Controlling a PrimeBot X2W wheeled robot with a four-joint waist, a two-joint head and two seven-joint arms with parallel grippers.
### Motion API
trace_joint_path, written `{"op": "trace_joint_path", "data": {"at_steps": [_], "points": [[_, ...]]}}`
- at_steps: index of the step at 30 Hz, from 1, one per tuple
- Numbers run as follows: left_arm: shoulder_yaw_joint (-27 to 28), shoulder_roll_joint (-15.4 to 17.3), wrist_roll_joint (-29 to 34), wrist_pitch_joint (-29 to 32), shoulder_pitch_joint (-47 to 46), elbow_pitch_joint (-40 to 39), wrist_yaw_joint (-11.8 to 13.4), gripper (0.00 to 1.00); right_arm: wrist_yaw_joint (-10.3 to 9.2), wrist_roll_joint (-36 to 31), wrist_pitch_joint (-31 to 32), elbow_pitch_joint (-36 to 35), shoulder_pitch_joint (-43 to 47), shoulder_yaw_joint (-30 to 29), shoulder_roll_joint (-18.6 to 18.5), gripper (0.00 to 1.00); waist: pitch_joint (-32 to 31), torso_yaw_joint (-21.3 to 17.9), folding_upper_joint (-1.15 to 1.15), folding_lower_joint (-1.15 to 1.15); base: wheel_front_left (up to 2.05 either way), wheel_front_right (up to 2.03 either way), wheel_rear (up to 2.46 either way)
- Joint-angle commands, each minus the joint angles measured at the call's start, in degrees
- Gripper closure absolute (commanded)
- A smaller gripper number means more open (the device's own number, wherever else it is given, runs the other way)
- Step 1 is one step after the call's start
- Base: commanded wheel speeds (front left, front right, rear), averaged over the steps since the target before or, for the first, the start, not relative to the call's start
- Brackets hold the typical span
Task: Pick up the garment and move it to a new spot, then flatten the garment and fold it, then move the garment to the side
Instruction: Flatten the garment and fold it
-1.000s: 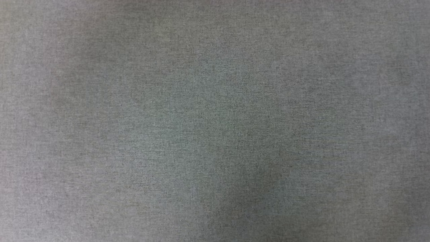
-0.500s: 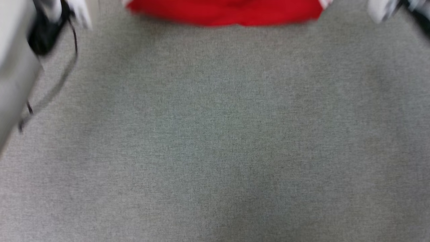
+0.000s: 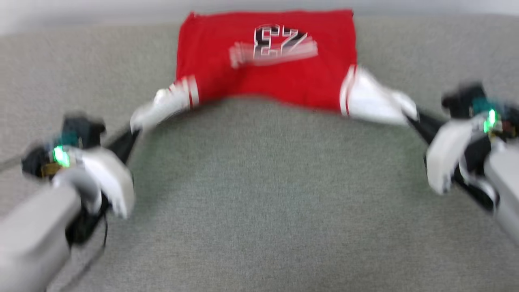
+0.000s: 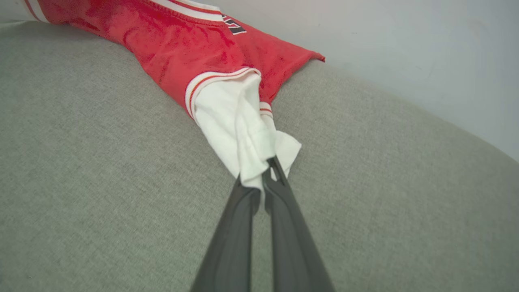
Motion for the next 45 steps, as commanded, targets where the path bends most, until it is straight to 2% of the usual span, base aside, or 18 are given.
{"op": "trace_joint_path", "data": {"at_steps": [1, 8, 16, 25, 28, 29, 30, 31, 32, 40, 45], "points": [[-0.5, 0.8, -0.8, 0.3, 2.9, -1.6, 0.7, 1.00, -0.06, 0.9, -0.3, -0.6, 2.6, 0.2, -0.9, 1.00, -3.2, 0.0, 0.00, 0.01, 0.00, 0.00, 0.00], [-2.9, 6.5, -5.5, 1.3, 17.2, -10.7, 5.7, 1.00, -0.06, 2.9, -1.1, -4.8, 17.2, -2.0, -6.3, 1.00, -9.5, 0.5, 0.00, 0.01, 0.00, 0.00, 0.00], [-5.1, 11.7, -9.7, 1.5, 28.6, -17.7, 10.3, 1.00, -0.07, 4.7, 0.0, -9.4, 34.9, -8.8, -10.2, 1.00, -13.6, 1.0, 0.00, 0.01, 0.00, 0.00, 0.00], [-7.3, 13.3, -11.3, 2.0, 34.5, -21.6, 13.1, 1.00, -0.08, 3.0, 4.0, -16.5, 50.7, -19.0, -10.3, 1.00, -15.0, 2.0, 0.00, 0.01, 0.00, 0.00, 0.00], [-6.8, 12.6, -11.5, 1.0, 34.6, -22.4, 13.9, 1.00, -0.07, 1.2, 6.3, -19.2, 53.5, -22.5, -9.2, 1.00, -14.7, 1.9, 0.00, 0.01, 0.00, 0.00, 0.00], [-6.8, 12.4, -11.3, 0.8, 34.4, -22.7, 14.0, 1.00, -0.07, 0.5, 7.1, -20.0, 53.8, -23.8, -8.7, 0.81, -14.5, 1.9, 0.00, 0.01, 0.00, 0.00, 0.00], [-6.5, 12.2, -10.8, 0.3, 33.9, -22.9, 14.3, 1.00, -0.07, -0.3, 7.6, -20.8, 53.9, -25.1, -8.2, 0.53, -14.3, 1.9, 0.00, 0.01, 0.00, 0.00, 0.00], [-6.4, 12.1, -10.5, 0.1, 33.5, -23.1, 14.5, 1.00, -0.07, -1.2, 8.1, -21.8, 53.8, -26.5, -7.8, 0.04, -14.0, 1.9, 0.00, 0.01, 0.00, 0.00, 0.00], [-6.4, 12.0, -10.2, 0.0, 33.1, -23.2, 14.7, 1.00, -0.07, -2.1, 8.7, -22.6, 53.6, -28.0, -7.2, 0.00, -13.8, 1.9, 0.00, 0.01, 0.00, 0.00, 0.00], [-4.8, 11.0, -7.1, -1.8, 29.6, -26.3, 16.9, 1.00, -0.05, -7.3, 13.3, -33.8, 47.6, -41.8, -6.9, 0.00, -9.5, 3.0, 0.00, 0.01, 0.00, 0.00, 0.00], [-4.4, 11.5, -4.0, -1.8, 26.9, -29.1, 18.6, 1.00, -0.05, -9.9, 18.6, -40.0, 35.8, -46.4, -8.5, 0.00, -4.4, 4.5, 0.00, 0.01, 0.00, 0.00, 0.00]]}}
